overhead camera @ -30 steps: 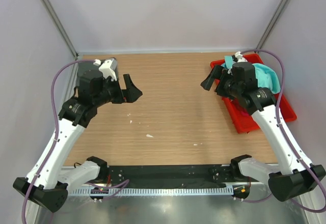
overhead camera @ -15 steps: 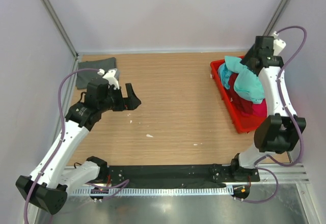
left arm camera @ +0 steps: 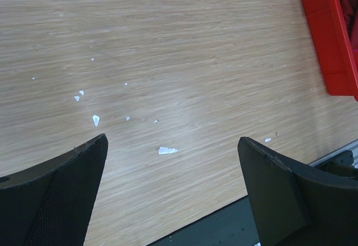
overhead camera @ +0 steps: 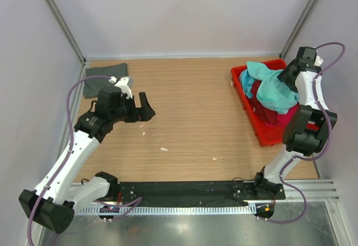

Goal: Fold and stack the t-shirts
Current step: Grab the tshirt from the pile, then move the tshirt to the center of the board, then flatten the tshirt out

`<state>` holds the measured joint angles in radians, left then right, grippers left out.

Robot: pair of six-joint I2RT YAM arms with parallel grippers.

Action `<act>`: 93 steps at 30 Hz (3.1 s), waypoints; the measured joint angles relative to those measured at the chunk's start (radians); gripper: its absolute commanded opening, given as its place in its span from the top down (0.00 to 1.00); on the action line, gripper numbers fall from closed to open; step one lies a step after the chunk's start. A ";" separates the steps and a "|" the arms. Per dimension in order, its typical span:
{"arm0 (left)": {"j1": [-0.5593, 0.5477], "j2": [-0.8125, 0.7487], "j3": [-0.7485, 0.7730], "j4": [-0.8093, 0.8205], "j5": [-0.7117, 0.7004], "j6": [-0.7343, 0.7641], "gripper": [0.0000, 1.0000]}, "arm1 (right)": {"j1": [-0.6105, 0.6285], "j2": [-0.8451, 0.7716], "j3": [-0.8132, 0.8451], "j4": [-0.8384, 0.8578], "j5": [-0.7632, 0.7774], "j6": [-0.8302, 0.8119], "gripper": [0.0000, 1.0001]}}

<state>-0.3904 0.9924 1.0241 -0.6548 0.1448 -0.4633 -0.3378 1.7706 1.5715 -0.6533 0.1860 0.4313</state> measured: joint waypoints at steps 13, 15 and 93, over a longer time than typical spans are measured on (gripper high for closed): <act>0.000 0.003 0.000 0.000 -0.005 0.000 0.01 | -0.007 0.024 -0.003 0.050 -0.055 -0.019 0.99; 0.000 0.003 0.000 0.001 -0.005 0.000 0.01 | -0.006 0.024 0.030 0.016 -0.055 -0.021 0.99; -0.025 0.301 -0.412 0.155 -0.090 -0.368 0.97 | 0.863 -0.323 -0.799 0.190 -0.119 0.036 0.76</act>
<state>-0.4152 1.2934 0.6121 -0.4999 0.0544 -0.8314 0.5247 1.4479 0.7727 -0.4629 0.0669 0.4675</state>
